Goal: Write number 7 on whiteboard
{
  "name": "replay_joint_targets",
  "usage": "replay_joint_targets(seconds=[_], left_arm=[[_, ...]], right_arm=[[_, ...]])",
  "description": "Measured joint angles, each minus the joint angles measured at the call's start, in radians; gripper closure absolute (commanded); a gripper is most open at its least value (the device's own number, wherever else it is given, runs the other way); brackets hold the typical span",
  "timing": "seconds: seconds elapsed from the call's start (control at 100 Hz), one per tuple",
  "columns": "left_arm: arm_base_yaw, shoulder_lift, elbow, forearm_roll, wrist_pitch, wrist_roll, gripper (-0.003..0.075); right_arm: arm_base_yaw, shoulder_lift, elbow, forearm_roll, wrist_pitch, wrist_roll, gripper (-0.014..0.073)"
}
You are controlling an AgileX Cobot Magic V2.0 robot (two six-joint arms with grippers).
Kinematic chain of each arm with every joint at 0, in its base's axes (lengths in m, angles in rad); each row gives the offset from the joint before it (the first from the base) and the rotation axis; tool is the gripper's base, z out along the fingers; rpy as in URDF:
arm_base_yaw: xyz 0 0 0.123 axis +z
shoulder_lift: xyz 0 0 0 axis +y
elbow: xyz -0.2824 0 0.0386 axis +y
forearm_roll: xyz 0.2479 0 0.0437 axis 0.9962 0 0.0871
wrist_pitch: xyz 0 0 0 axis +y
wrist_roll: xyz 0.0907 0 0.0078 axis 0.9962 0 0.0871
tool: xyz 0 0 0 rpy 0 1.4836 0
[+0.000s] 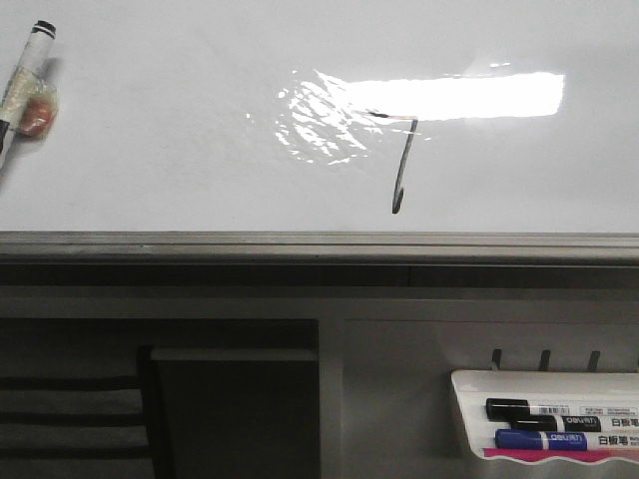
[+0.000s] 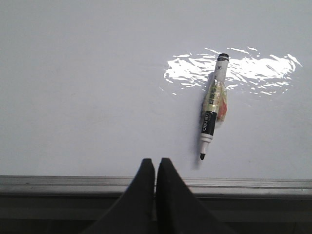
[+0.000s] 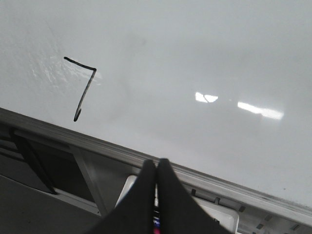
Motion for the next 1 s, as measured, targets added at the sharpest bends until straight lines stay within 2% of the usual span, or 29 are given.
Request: replay_joint_targets(seconds=[0.11, 0.22, 0.33, 0.54, 0.75, 1.0], left_arm=[[0.000, 0.000, 0.000, 0.000, 0.000, 0.000, 0.0741], [0.000, 0.000, 0.000, 0.000, -0.002, 0.000, 0.0741], [0.000, 0.000, 0.000, 0.000, -0.002, 0.000, 0.0741], [0.000, 0.000, 0.000, 0.000, -0.002, 0.000, 0.0741], [0.000, 0.000, 0.000, 0.000, -0.002, 0.000, 0.0741], [0.000, 0.000, 0.000, 0.002, -0.002, 0.000, 0.0741]], right_arm=[[-0.038, -0.058, 0.013, 0.000, -0.009, 0.000, 0.0665], [-0.104, -0.137, 0.071, 0.002, -0.084, 0.000, 0.0665], [-0.157, -0.227, 0.186, 0.004, -0.202, 0.000, 0.0665], [-0.173, -0.397, 0.427, 0.007, -0.392, 0.000, 0.0665], [-0.173, -0.530, 0.590, 0.007, -0.436, 0.000, 0.0665], [-0.175, -0.540, 0.592, 0.007, -0.468, 0.000, 0.0665]])
